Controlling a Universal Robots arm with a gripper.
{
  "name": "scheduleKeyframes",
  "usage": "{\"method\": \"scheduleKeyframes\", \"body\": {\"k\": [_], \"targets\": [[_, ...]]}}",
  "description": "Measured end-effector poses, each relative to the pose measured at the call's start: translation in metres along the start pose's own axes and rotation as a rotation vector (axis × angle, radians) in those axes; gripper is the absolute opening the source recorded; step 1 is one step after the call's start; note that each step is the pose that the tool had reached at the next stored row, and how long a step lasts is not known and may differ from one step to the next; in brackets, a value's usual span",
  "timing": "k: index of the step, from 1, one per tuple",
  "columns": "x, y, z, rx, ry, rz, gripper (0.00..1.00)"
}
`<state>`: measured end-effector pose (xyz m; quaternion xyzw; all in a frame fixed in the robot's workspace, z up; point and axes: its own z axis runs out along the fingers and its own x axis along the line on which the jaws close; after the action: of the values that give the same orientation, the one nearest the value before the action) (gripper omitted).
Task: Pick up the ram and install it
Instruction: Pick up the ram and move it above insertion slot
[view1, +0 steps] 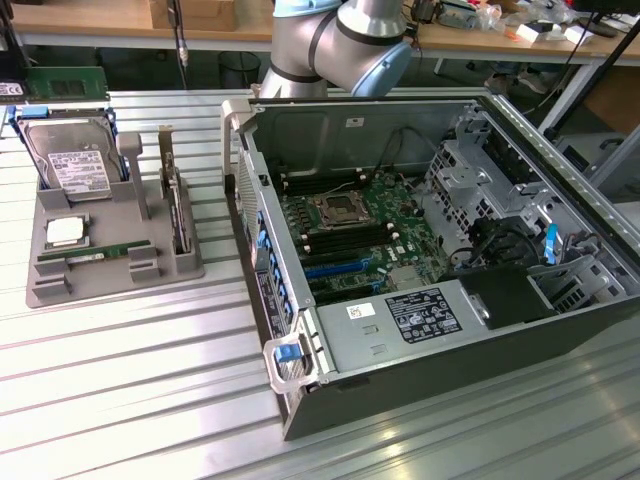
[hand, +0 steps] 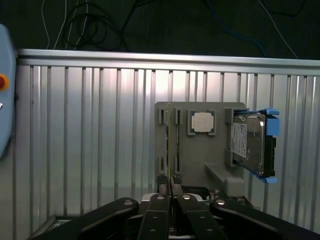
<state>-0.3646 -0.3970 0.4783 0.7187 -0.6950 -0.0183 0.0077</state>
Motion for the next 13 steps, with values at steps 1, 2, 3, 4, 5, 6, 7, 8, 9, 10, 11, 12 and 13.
{"method": "scheduleKeyframes", "body": {"k": [1,2,3,4,5,6,7,8,9,10,11,12,13], "targets": [[0.0002,-0.0004,0.0008,-0.0014,-0.0001,0.0,0.12],[0.0004,-0.0006,0.0015,-0.0024,-0.0002,0.0,0.12],[0.0005,-0.0006,0.0023,-0.0035,-0.0001,0.0,0.12],[0.0007,-0.0008,0.0039,-0.0051,0.0,0.0,0.12],[0.0009,-0.0008,0.005,-0.006,-0.0001,0.0,0.12],[0.001,-0.0008,0.0056,-0.0063,-0.0002,0.0,0.12],[0.0011,-0.0008,0.0061,-0.0066,-0.0001,0.0,0.12],[0.0012,-0.0009,0.0066,-0.0068,-0.0002,0.0,0.12],[0.0013,-0.0009,0.0071,-0.0072,-0.0002,0.0,0.12],[0.0014,-0.0009,0.0075,-0.0074,-0.0002,0.0,0.12],[0.0014,-0.001,0.0079,-0.0074,-0.0004,0.0,0.12],[0.0014,-0.0012,0.0082,-0.0076,-0.0003,0.0,0.12],[0.0014,-0.0015,0.0082,-0.008,-0.0003,0.0,0.12]]}}
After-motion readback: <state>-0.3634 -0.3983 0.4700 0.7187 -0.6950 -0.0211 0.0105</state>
